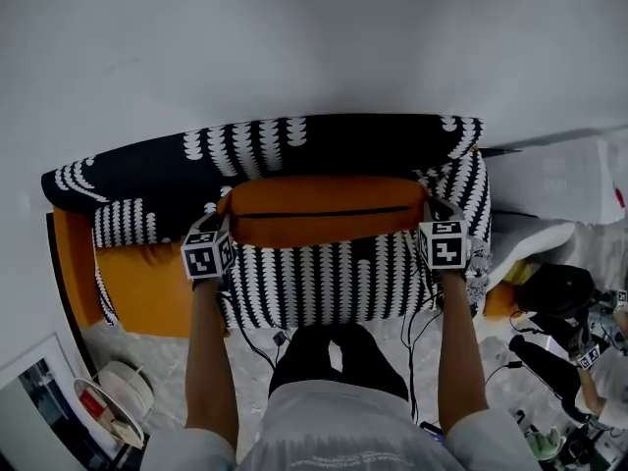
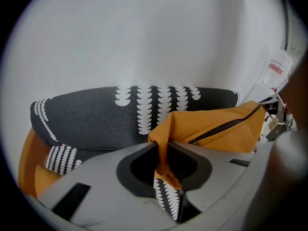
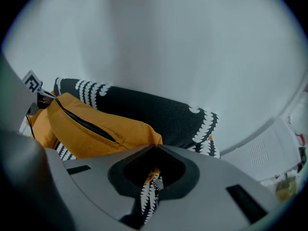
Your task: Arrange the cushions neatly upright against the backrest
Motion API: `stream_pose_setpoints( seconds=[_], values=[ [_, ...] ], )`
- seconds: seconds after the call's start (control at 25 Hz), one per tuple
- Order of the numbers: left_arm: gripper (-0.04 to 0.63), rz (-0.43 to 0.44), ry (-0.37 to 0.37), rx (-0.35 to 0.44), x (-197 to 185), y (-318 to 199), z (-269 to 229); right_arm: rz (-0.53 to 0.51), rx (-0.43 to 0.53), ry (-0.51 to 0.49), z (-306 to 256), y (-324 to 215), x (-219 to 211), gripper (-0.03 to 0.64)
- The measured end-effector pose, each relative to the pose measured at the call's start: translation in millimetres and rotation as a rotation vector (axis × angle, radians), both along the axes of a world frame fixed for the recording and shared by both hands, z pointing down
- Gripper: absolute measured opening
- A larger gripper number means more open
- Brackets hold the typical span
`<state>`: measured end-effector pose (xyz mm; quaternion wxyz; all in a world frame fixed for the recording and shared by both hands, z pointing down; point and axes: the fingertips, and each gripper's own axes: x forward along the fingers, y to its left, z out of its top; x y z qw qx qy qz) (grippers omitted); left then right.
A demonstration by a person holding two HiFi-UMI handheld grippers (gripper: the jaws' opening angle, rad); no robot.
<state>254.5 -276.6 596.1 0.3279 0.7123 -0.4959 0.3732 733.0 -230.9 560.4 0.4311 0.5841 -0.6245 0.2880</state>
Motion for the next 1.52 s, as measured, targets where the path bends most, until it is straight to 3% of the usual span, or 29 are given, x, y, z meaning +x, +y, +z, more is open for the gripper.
stream_pose_setpoints(
  seconds=[0.28,0.48,0.64,0.72,1.12,1.28,1.52],
  values=[
    [0.084,-0.048,-0.019,0.043,0,-39,3,0.058,0.077,0.040,-1,-37,3,0.015],
    [0.087,-0.127,-0.008,0.132,-1,-60,-7,0.070,0.145,0.027,-16,-53,14,0.112],
    [0.181,-0.161,0.075,0.191,-5,-70,-23,0.081,0.178,-0.003,-25,-56,19,0.153],
    [0.190,-0.163,0.094,0.203,-5,-71,-31,0.072,0.191,0.006,-32,-55,20,0.156],
    [0.199,-0.077,0.058,0.288,8,-54,-70,0.058,0.212,-0.005,-59,-27,15,0.156],
    [0.198,-0.056,0.089,0.296,20,-26,-88,0.079,0.181,-0.015,-75,0,22,0.156],
    [0.199,0.025,0.117,0.338,45,27,-127,0.077,0.230,-0.021,-114,47,28,0.156]
  ],
)
